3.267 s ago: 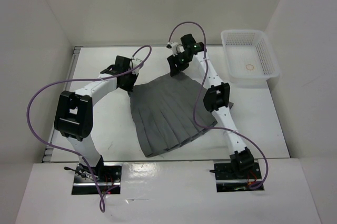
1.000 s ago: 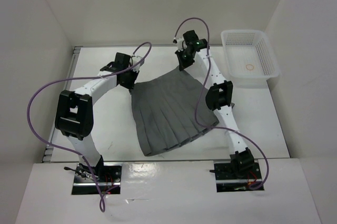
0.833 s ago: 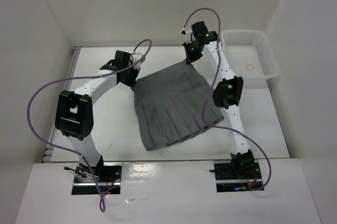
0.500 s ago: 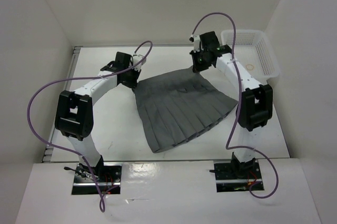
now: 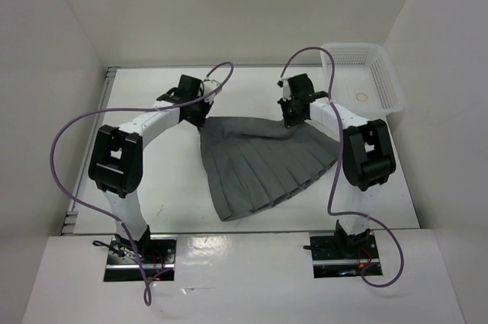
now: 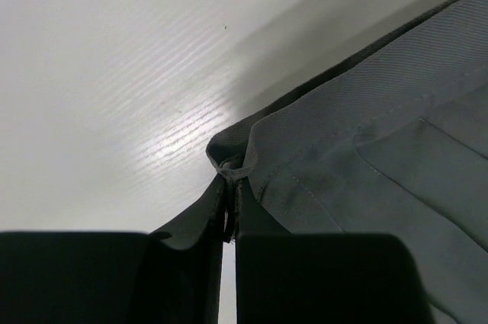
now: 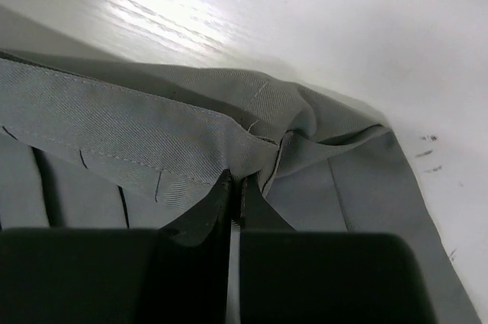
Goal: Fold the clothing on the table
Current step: Fold the skirt
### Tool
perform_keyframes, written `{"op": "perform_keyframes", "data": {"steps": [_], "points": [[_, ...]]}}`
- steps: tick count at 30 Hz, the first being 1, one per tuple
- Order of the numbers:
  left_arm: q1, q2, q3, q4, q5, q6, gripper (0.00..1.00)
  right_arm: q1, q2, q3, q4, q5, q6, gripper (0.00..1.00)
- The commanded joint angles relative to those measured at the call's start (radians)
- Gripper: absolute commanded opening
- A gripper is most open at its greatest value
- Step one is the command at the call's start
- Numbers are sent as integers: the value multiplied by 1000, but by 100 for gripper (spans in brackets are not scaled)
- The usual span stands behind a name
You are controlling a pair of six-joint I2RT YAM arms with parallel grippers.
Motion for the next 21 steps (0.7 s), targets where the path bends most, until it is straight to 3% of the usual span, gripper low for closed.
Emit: {"op": "perform_keyframes", "data": {"steps": [1, 9, 16, 21], "points": [[-26, 32, 49, 71, -39, 21, 0, -11, -75, -41, 66, 53, 15, 0], [-120, 101, 78, 132, -134, -2, 0, -11, -96, -61, -15, -80, -45, 0], [-133, 110, 87, 174, -236, -106, 0, 84, -77, -88, -48, -205, -117, 0], [-133, 92, 87, 163, -197, -143, 0, 138, -27, -64, -80, -254, -126, 0]]}}
